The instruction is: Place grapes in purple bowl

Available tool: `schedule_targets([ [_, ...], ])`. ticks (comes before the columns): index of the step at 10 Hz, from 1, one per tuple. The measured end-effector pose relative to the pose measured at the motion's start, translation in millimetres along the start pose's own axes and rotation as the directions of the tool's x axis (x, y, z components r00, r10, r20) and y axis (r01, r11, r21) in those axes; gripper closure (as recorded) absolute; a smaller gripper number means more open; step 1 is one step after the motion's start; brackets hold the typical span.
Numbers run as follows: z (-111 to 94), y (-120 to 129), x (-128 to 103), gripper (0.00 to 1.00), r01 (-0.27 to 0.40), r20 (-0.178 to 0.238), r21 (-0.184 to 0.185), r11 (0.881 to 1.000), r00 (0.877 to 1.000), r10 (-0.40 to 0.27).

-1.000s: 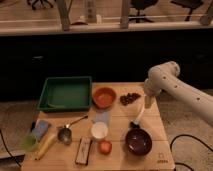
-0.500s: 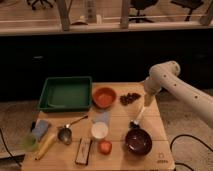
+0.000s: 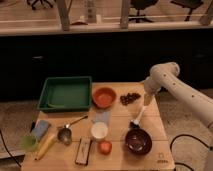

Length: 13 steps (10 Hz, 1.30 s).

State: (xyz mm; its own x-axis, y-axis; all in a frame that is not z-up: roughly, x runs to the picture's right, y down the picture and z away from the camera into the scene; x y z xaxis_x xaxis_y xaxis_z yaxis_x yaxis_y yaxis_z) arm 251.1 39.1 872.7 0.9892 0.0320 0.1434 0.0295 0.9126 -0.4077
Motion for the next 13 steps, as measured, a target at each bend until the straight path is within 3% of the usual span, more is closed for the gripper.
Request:
schedule_targets([
  [7,26,-11,6,0.2,-0.047,0.039,-0.016,0.999,0.998,0.048],
  [13,51,-17,6,0.2,-0.075,0.065,-0.06,0.995,0.995,0.079],
])
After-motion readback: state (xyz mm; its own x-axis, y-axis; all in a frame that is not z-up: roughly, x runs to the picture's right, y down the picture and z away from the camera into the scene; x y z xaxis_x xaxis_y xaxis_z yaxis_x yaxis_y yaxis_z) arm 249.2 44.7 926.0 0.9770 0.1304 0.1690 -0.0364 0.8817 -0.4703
